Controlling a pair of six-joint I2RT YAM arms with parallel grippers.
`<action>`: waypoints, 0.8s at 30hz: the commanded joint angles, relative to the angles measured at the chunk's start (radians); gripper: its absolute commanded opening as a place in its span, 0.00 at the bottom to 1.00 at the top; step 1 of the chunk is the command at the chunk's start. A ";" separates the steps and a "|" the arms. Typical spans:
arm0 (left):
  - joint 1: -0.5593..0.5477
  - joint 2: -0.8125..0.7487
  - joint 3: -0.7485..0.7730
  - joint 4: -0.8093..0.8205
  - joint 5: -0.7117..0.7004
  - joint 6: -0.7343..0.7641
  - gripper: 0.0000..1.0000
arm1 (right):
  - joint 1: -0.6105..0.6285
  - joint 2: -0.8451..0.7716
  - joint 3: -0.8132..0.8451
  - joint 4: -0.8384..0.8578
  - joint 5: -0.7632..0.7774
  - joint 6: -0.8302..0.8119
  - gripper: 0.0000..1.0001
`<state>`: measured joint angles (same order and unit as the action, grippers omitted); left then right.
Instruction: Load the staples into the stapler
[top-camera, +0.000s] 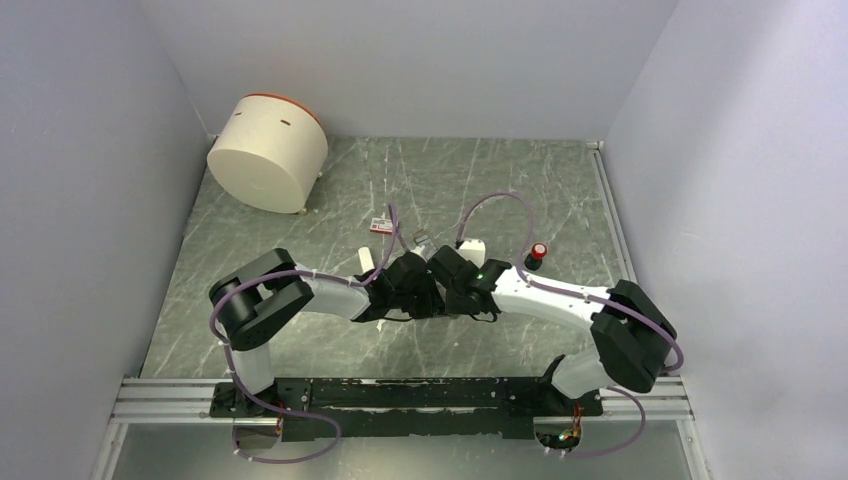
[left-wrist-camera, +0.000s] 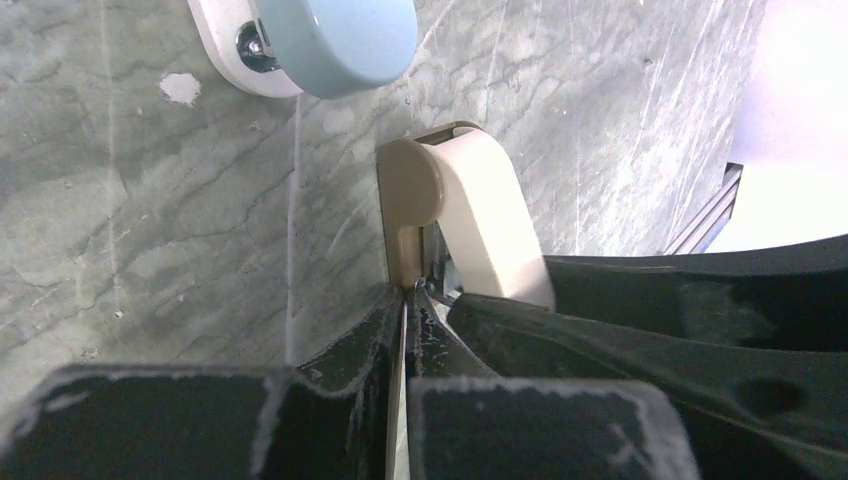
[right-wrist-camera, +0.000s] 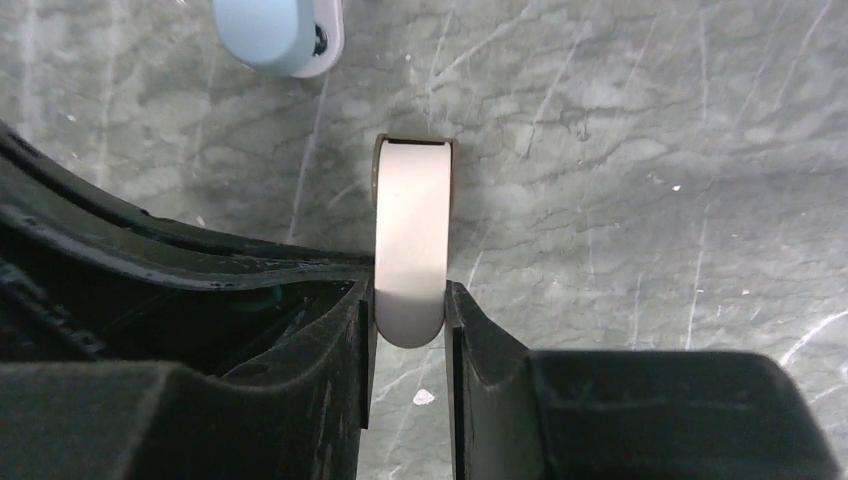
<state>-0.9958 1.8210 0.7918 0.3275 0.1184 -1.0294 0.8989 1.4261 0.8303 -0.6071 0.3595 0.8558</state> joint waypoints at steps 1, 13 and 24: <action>-0.007 0.032 -0.035 -0.069 -0.074 0.009 0.07 | 0.006 0.034 -0.034 -0.006 -0.055 0.028 0.22; -0.007 -0.012 -0.058 -0.075 -0.101 -0.007 0.08 | 0.007 0.103 -0.080 0.057 -0.048 0.036 0.22; -0.008 -0.142 -0.085 -0.113 -0.181 0.009 0.15 | 0.007 0.099 -0.074 0.049 -0.015 0.058 0.29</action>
<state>-0.9970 1.7256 0.7113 0.2855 0.0200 -1.0527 0.9054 1.4868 0.7933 -0.5518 0.3302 0.8871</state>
